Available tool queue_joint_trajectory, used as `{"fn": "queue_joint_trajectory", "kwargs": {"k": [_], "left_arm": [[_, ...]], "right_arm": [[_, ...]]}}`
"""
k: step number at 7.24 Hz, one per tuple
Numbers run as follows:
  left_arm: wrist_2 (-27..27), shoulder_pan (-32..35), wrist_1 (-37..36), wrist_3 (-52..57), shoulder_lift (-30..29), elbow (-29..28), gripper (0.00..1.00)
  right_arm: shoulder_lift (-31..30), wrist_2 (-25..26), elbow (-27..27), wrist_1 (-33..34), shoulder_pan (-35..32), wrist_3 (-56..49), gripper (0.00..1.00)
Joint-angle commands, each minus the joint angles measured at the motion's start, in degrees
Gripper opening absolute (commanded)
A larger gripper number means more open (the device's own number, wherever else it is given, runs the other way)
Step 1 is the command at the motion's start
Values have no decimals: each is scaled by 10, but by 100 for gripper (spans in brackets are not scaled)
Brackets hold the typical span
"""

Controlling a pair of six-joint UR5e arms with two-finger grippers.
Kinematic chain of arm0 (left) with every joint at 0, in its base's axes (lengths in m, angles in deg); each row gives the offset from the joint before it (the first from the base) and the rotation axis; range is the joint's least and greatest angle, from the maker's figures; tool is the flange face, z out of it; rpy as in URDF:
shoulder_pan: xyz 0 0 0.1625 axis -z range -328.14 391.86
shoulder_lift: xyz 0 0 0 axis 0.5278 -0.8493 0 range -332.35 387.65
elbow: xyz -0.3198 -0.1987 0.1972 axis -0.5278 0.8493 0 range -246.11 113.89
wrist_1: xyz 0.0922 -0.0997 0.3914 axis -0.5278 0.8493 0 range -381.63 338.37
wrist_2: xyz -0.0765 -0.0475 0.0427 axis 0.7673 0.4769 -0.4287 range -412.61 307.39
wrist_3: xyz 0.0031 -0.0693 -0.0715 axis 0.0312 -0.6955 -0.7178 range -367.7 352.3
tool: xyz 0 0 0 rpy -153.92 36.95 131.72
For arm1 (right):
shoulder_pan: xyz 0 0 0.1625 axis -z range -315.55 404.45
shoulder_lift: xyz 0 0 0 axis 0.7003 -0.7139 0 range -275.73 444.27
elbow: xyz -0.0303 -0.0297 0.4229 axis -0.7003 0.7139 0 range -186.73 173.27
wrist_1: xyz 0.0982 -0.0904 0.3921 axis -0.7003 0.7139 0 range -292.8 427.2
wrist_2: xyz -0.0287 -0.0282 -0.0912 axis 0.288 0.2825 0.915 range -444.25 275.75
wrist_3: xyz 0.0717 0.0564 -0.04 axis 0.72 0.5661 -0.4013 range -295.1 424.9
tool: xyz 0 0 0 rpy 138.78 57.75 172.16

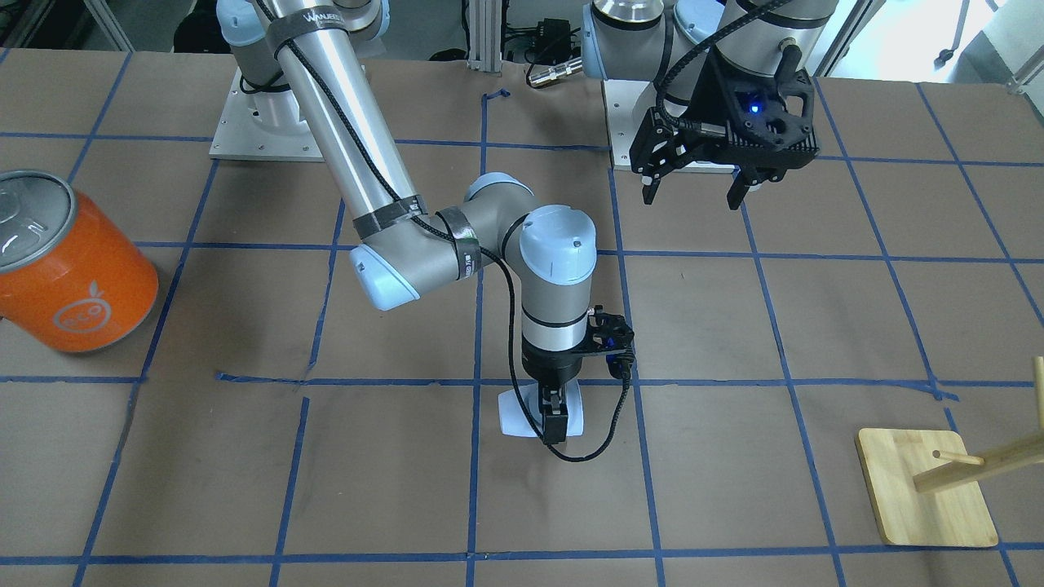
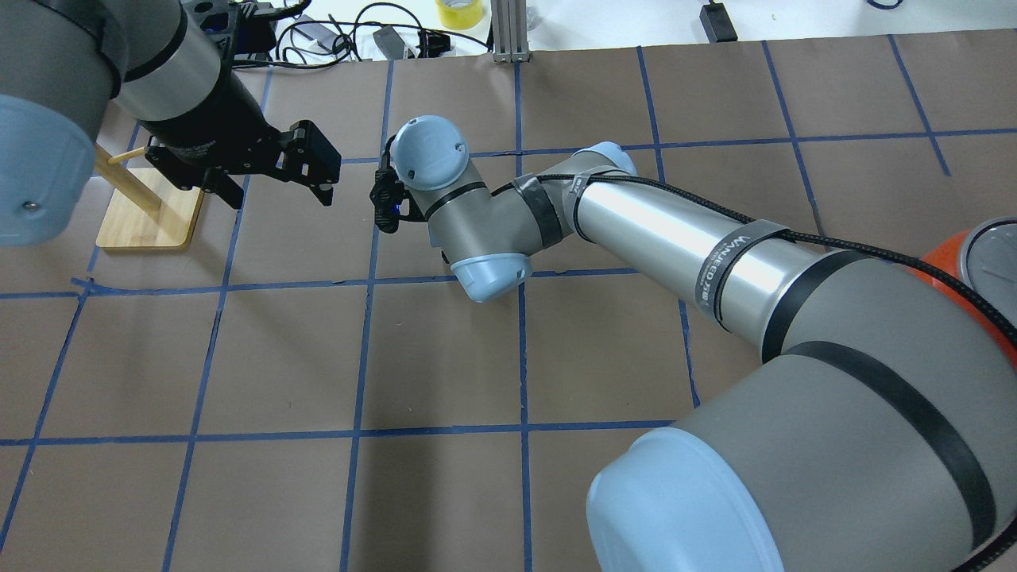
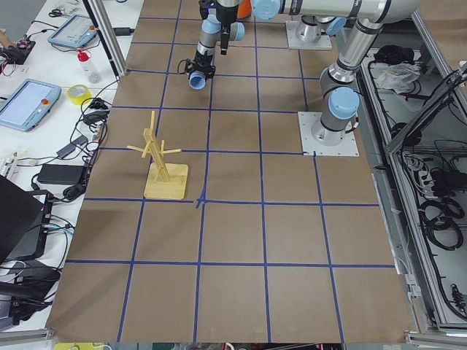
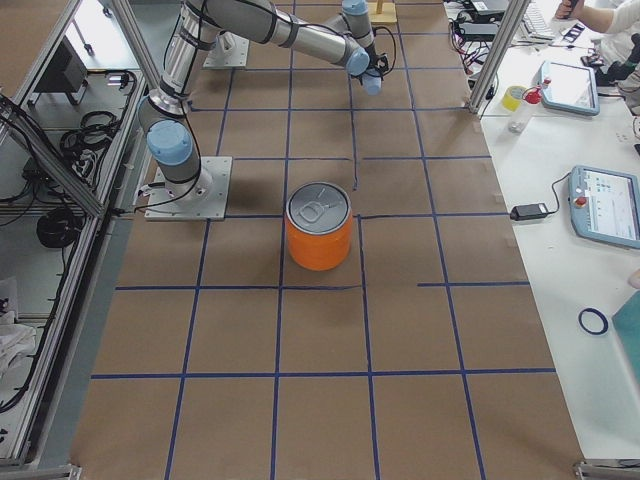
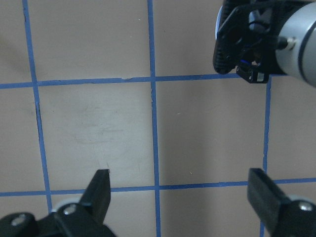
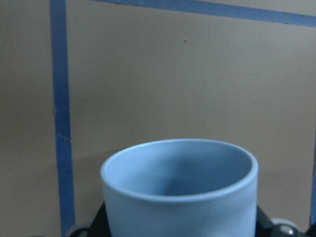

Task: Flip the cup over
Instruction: 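Lift the cup and carry it with the right gripper toward the left gripper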

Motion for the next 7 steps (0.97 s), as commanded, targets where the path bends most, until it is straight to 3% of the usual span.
{"fn": "queue_joint_trajectory", "kwargs": {"k": [1, 4, 7], "left_arm": [[0, 0, 0, 0, 0, 0, 100], [0, -1, 0, 3, -1, 0, 100], [2, -2, -1, 21, -2, 0, 100]], "right_arm": [[8, 2, -3, 3, -5, -13, 29], [10, -6, -4, 1, -6, -11, 49], [10, -9, -4, -3, -7, -4, 92]]}}
